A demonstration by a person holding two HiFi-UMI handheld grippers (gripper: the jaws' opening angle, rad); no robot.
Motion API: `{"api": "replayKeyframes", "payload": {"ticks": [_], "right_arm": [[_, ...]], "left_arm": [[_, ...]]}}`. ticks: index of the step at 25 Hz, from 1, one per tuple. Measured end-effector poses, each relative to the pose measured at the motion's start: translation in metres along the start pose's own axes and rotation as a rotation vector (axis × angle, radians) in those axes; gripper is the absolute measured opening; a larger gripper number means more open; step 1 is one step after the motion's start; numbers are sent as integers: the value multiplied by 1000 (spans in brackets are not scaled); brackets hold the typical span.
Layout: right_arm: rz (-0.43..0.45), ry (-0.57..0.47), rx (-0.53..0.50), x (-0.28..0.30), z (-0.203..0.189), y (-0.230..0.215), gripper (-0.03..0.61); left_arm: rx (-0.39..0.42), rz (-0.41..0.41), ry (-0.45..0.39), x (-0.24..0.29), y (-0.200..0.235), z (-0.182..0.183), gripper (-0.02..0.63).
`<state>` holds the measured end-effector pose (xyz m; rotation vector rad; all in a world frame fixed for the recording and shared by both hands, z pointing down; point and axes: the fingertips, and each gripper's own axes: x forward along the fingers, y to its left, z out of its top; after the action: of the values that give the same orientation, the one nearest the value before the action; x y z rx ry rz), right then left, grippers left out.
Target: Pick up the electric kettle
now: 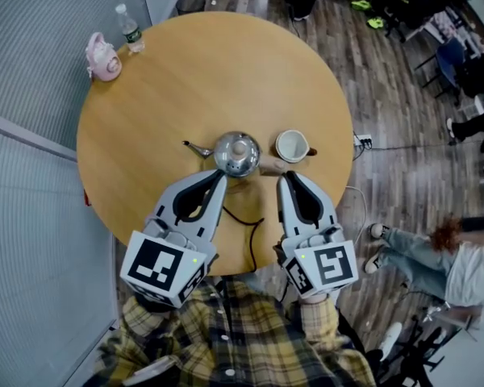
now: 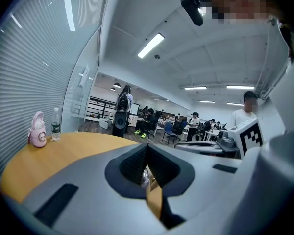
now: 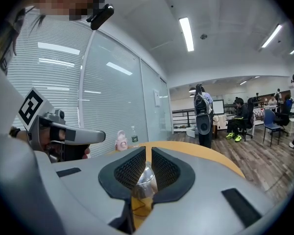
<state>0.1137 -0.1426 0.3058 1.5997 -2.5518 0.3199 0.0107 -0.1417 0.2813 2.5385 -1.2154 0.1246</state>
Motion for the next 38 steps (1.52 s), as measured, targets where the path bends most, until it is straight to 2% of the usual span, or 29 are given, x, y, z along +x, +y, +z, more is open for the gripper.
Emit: {"api": "replayKeyframes", "payload": {"ticks": [7, 10, 17, 23, 38], "right_arm": [[-15, 23, 1, 8, -23, -15, 44], [-21, 39, -15, 13, -34, -20, 115], [-58, 79, -30, 23, -65, -33, 183], [-123, 103, -27, 26, -95, -45, 257], [-195, 122, 39, 45, -150, -73, 270]], "left_arm": [[-22, 10, 20, 9, 13, -20, 3], [-35, 20, 25, 14, 21, -29, 3], [-64, 34, 43, 25, 34, -52, 3], [-89, 46, 66, 28, 44, -72, 3], [-121, 74, 125, 33, 71, -126, 3]]}}
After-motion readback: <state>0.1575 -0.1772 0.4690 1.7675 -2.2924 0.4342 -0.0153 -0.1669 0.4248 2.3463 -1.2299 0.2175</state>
